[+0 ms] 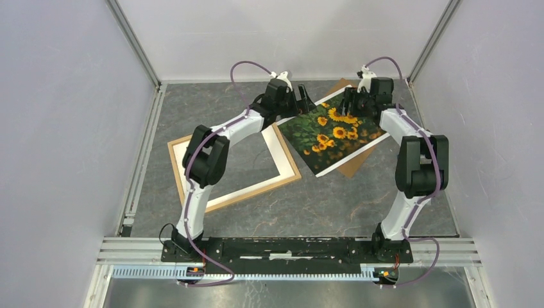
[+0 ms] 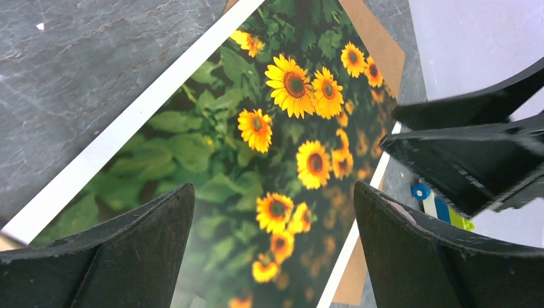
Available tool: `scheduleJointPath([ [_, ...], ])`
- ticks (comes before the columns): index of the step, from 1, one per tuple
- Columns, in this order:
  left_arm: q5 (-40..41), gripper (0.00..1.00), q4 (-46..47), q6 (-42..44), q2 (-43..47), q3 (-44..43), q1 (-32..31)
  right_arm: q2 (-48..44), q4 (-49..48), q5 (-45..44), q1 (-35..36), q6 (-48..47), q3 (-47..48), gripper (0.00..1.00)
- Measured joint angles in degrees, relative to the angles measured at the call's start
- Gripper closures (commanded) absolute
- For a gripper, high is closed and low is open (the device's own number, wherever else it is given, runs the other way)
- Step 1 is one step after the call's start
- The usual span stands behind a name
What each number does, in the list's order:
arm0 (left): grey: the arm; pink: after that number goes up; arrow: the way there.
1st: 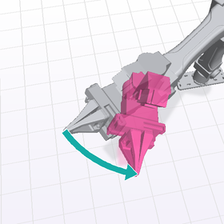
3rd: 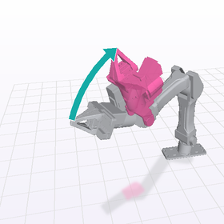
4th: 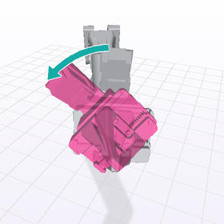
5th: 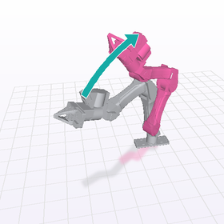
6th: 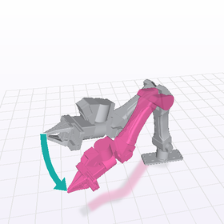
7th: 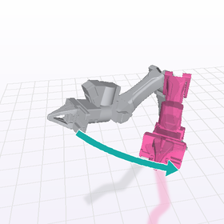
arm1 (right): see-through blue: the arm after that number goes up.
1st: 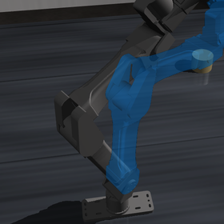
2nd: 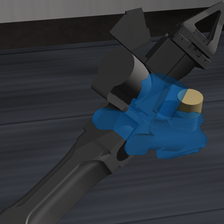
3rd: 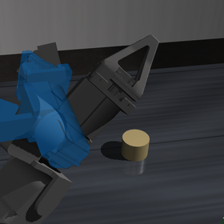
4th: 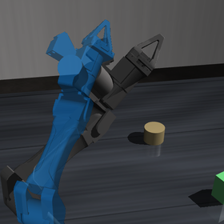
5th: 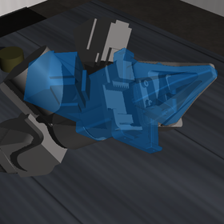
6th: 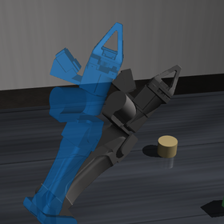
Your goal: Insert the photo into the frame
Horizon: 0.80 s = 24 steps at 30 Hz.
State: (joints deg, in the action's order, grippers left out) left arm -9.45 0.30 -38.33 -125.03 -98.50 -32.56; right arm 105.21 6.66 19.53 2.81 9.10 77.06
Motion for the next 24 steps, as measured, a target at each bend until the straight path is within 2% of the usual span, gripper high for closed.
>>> scheduleJointPath([
  [5, 0.35, 0.01, -1.25, 1.99, -3.19, -3.23, -0.33, 3.08, 1.81, -0.11, -2.95, 0.33, -3.93, 0.27],
  [9, 0.04, 0.00, -2.29, 3.56, -3.30, -3.32, -0.31, 0.94, 0.07, 2.03, -2.80, 3.41, -10.71, 0.25],
  [14, -0.94, 0.02, -4.68, 2.91, -7.19, -6.80, -0.35, -10.54, -8.15, 3.58, -1.42, 13.00, -26.03, 0.23],
  [19, -1.49, 0.02, -5.25, -1.60, -11.37, -6.84, -0.37, -23.08, -16.70, 6.05, 1.25, 25.73, -43.78, 0.21],
  [24, -1.14, 0.01, -4.79, -5.60, -11.19, -6.27, -0.15, -31.21, -21.42, 3.50, 4.35, 36.68, -54.42, 0.22],
])
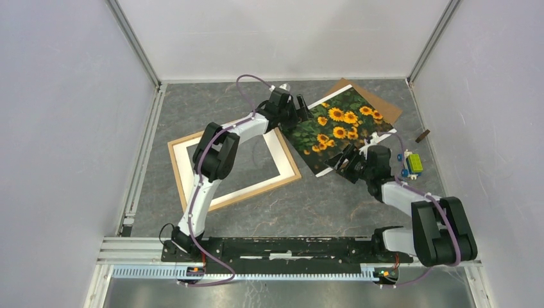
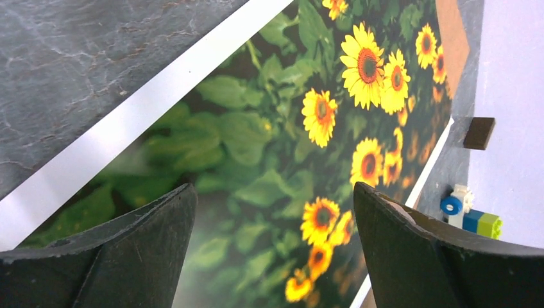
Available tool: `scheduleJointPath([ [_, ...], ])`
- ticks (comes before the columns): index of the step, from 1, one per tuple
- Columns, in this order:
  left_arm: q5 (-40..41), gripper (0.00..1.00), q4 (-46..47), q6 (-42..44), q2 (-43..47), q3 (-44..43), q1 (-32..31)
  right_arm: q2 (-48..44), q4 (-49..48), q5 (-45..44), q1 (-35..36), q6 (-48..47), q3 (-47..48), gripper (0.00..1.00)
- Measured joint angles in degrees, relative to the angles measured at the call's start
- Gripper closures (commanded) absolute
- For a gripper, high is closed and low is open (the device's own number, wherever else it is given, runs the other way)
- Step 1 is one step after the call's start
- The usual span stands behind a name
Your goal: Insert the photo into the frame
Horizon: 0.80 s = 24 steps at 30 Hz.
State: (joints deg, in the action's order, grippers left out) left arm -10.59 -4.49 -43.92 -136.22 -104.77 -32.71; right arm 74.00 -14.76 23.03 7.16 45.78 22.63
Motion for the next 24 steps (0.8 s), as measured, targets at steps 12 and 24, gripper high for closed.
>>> scheduleJointPath([
  [12, -1.68, 0.00, 6.32, -5.77, 1.70, 5.42, 1.53, -0.90, -18.91, -8.70, 3.23, 21.62, -12.96, 0.24],
  [24, -3.96, 0.00, 6.38, -6.64, 1.70, 5.70, 2.62, 12.83, -39.98, -14.56, 8.46, 34.86, -14.64, 0.31],
])
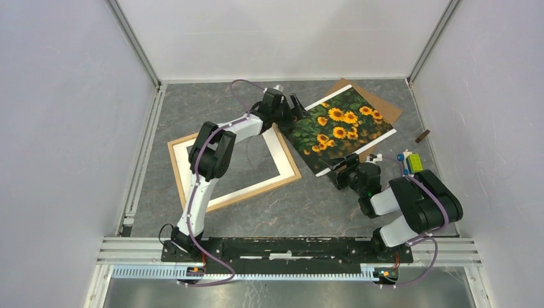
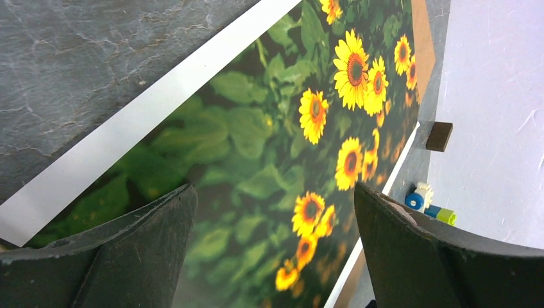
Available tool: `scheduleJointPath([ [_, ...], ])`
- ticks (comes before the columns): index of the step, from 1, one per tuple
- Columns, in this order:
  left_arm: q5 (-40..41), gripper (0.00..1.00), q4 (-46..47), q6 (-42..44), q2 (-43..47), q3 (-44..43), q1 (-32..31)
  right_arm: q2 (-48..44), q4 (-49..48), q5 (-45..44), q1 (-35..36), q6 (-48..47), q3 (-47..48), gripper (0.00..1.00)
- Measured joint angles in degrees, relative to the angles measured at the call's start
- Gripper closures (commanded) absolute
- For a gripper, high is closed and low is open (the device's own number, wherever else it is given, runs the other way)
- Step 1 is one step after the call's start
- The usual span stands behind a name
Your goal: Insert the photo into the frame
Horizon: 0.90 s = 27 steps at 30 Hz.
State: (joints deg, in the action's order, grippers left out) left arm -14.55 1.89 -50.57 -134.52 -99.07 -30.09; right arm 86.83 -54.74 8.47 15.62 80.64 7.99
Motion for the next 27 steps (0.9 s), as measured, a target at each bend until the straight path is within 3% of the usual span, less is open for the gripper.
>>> scheduleJointPath([
  [7, -1.07, 0.00, 0.00, -0.39, 0.00, 0.07, 0.44, 5.55, -11.67, -5.22, 0.15, 3.93, -1.01, 0.48],
  [17, -1.75, 0.00, 0.02, -0.37, 0.00, 0.24, 0.94, 11.69, -18.82, -11.08, -1.14, 4.81, 1.97, 0.48],
  [27, -2.25, 0.00, 0.00, -0.35, 0.09, 0.79, 2.58, 18.93, -21.07, -8.68, -11.06, 4.31, 6.05, 0.49],
])
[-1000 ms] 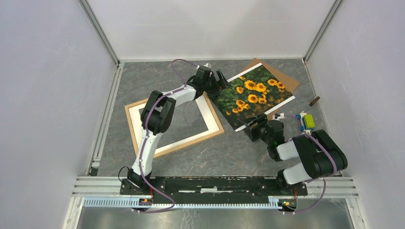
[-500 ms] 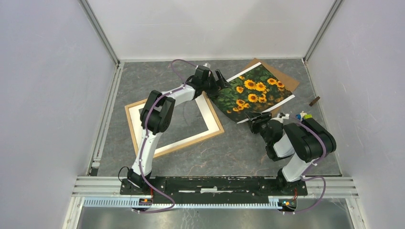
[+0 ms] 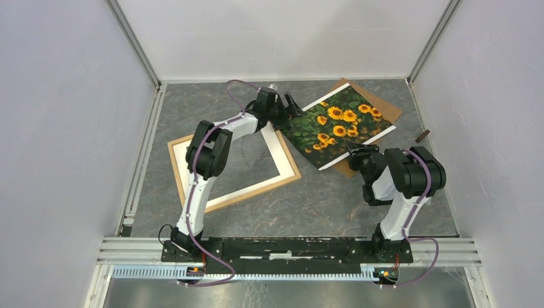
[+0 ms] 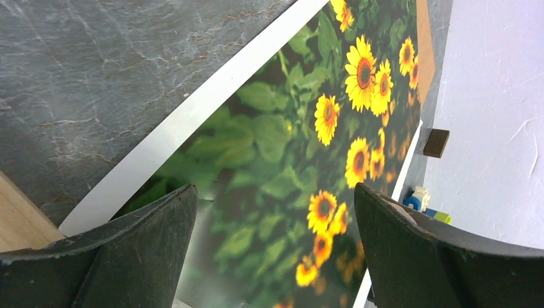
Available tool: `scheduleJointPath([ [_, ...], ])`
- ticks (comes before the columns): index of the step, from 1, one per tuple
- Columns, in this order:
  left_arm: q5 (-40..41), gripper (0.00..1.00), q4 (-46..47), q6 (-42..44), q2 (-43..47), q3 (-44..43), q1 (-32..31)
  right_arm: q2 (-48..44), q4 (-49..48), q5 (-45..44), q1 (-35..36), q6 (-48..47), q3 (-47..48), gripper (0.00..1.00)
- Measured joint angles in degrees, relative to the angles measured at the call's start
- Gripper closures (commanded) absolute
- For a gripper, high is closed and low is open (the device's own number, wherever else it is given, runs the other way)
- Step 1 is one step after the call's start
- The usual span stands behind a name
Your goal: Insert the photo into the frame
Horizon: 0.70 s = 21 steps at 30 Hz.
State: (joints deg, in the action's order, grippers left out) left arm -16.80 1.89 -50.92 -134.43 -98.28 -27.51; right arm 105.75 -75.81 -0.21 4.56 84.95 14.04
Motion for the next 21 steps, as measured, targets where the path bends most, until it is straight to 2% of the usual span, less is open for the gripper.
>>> scheduleJointPath([
  [4, 0.31, 0.00, -0.24, 0.26, 0.11, 0.00, 0.11, 3.19, -0.55, 2.01, -2.71, -0.61, 2.47, 0.49],
  [6, 0.85, 0.00, -0.81, 1.16, 0.35, 0.00, 0.11, 4.90, -0.57, 3.17, -3.82, -0.83, 3.78, 0.52],
  [7, 1.20, 0.00, -1.11, 1.51, 0.46, 0.00, 0.11, 5.75, -0.57, 3.76, -4.44, -0.87, 4.50, 0.56],
  [9, 1.77, 0.00, -1.86, 2.27, 0.70, -0.02, 0.13, 7.17, -0.37, 4.74, -5.62, -1.22, 6.12, 0.72],
  [14, 4.52, 0.00, -3.93, 5.20, 1.75, 0.02, -0.20, 8.35, 1.33, 6.23, -7.76, -3.76, 9.49, 0.91],
  [16, 7.23, 0.00, -6.27, 7.85, 3.28, 0.83, -0.76, 7.85, 3.34, 6.86, -8.72, -5.46, 10.21, 0.93],
  [18, 9.64, 0.00, -9.25, 10.56, 6.08, 2.21, -1.29, 6.01, 7.45, 7.54, -10.10, -7.61, 10.95, 1.00],
  [21, 14.36, 0.00, -15.17, 15.02, 13.49, 4.96, -2.51, 1.44, 17.16, 8.92, -13.03, -12.79, 14.60, 1.00],
])
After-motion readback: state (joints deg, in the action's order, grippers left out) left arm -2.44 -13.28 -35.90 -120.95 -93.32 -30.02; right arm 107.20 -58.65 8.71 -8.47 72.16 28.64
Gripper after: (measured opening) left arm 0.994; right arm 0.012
